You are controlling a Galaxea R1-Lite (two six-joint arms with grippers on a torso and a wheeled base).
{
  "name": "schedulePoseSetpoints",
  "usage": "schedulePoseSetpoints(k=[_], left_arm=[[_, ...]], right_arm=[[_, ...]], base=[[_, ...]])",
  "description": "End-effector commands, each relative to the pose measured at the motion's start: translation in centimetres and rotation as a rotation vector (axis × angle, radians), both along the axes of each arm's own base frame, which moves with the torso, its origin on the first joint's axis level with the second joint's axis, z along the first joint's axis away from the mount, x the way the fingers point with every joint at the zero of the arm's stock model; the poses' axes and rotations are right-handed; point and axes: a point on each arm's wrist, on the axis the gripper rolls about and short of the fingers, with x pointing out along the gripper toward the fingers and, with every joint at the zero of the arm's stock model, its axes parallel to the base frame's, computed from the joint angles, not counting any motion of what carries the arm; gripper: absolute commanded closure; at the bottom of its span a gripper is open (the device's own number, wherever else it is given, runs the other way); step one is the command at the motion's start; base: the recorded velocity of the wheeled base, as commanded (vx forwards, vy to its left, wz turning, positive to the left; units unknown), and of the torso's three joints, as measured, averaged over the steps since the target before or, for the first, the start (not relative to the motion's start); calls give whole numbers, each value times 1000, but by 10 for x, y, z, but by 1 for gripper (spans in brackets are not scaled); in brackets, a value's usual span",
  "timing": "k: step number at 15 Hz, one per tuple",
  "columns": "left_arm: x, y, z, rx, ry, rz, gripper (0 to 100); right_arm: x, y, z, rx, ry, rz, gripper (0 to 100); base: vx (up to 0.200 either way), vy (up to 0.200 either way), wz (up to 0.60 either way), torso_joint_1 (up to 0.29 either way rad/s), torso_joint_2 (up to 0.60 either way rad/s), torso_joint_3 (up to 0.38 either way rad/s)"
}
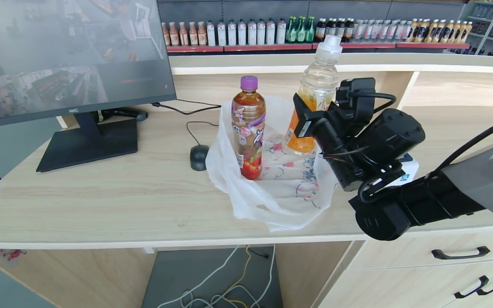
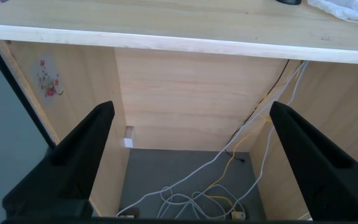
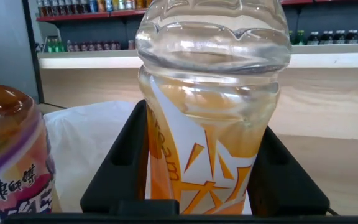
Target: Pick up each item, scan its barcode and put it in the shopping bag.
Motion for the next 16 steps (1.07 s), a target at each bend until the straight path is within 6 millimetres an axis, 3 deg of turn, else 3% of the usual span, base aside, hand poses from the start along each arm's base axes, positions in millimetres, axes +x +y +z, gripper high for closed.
schedulePoseSetpoints(k=[1,5,16], left_arm=[[0,0,0,1,-1,2,0],[0,0,0,-1,-1,2,0],[0,0,0,1,-1,2,0]], right_arm=[[3,3,-6,-9,11,2,100],[8,6,-18,-95,6,29,100],[15,11,-35,-114,41,34,100]], base=[[0,0,0,0,0,0],[0,0,0,0,0,0],[0,0,0,0,0,0]])
